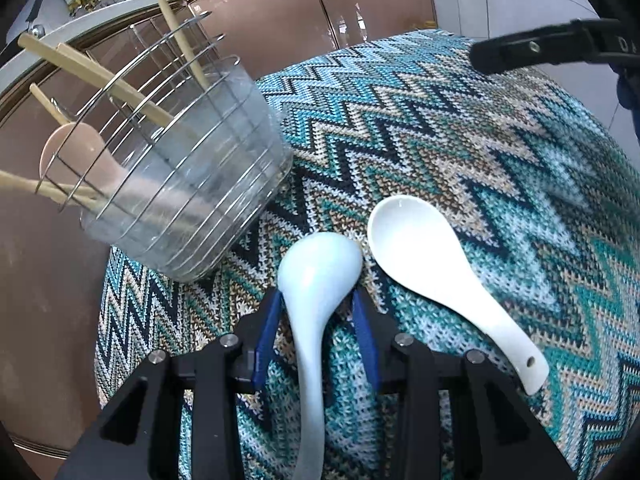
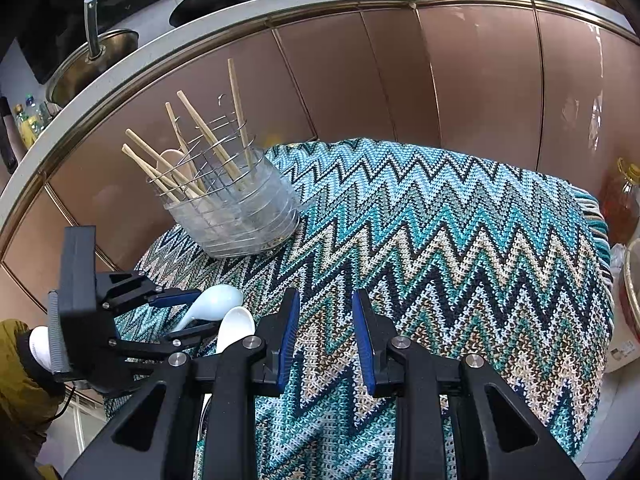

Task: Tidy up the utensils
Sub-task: 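Lower the left tool onto a white ceramic spoon and close on its handle, then close the right tool on the other white spoon while the left tool holds its spoon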

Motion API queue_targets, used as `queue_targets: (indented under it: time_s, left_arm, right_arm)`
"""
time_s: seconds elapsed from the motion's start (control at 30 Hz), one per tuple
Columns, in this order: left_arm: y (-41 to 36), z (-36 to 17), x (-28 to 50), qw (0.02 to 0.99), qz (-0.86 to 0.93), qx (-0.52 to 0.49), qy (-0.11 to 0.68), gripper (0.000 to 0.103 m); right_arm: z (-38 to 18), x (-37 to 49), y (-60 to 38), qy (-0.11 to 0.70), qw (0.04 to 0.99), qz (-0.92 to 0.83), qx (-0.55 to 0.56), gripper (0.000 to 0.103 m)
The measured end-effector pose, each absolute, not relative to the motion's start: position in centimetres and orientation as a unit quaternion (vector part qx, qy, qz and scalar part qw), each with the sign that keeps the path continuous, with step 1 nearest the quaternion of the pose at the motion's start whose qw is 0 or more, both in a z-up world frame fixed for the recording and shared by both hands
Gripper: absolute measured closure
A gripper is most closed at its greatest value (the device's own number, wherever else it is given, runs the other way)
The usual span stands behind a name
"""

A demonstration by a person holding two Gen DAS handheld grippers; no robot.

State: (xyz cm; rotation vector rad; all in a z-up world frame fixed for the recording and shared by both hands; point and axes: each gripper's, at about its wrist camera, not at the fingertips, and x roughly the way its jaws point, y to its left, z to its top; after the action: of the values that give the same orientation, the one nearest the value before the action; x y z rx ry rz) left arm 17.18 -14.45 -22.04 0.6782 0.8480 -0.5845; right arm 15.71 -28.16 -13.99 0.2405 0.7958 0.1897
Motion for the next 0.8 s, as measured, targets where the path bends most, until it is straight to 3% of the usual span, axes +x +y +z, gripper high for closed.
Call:
queue_targets:
  time_s: [0.13,0.27,0.5,0.7,0.8]
  left_arm:
    - [-13.2,-21.7,18.6,0.817,-0.290,0.253,0.430,0.085]
    - [-10.0,-21.9,21.0,0.811,-0.304,0.136,0.482,0.094]
    - [-3.3,-23.0,22.7,0.777,-0.318,-0.058,0.541,0.094]
    - [-0.8,-23.0,21.5,0.776,-0.307,-0.068,0.547,0.092]
    - [0.7,-22.6,20.5,0.783,-0.303,-0.061,0.540,0.082]
  right_arm:
    - [-14.0,15.6,-28.4,0.384,0.911,0.091,0.121,0.076]
    - [-14.2,15.6,-28.3,0.387,0.910,0.092,0.122,0.076]
    - [-14.5,15.9,-27.6,0.391,0.908,0.097,0.120,0.076]
    - [-14.8,16.3,-26.1,0.395,0.905,0.110,0.115,0.076]
    - [-14.7,16.3,-25.2,0.397,0.904,0.117,0.109,0.076]
